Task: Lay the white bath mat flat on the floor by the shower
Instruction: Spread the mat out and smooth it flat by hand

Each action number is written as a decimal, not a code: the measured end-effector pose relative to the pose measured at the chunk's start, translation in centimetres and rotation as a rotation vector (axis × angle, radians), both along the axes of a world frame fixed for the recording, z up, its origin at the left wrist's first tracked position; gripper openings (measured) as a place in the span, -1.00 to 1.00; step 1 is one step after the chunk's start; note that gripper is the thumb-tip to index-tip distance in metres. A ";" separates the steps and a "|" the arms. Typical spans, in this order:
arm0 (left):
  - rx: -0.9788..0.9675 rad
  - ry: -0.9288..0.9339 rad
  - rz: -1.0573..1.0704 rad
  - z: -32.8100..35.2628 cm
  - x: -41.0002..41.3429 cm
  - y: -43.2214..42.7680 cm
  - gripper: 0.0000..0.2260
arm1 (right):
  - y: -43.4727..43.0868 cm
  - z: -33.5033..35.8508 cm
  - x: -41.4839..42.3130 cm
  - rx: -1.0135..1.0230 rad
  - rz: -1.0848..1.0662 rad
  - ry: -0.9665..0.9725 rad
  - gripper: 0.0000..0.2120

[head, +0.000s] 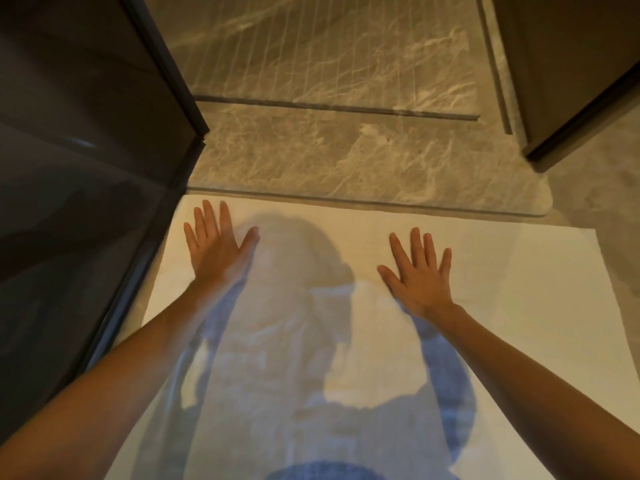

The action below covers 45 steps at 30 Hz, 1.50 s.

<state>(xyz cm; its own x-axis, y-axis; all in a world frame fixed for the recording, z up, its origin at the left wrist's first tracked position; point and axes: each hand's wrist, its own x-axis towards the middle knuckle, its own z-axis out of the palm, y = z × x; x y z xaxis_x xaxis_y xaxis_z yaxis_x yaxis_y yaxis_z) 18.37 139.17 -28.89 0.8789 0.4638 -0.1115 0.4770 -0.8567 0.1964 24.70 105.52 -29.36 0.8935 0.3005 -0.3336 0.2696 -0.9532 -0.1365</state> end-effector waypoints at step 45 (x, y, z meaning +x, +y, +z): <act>0.050 0.122 -0.073 -1.1 -7.3 -3.3 -0.34 | -9.7 1.1 -2.9 -0.070 -0.310 0.021 -0.35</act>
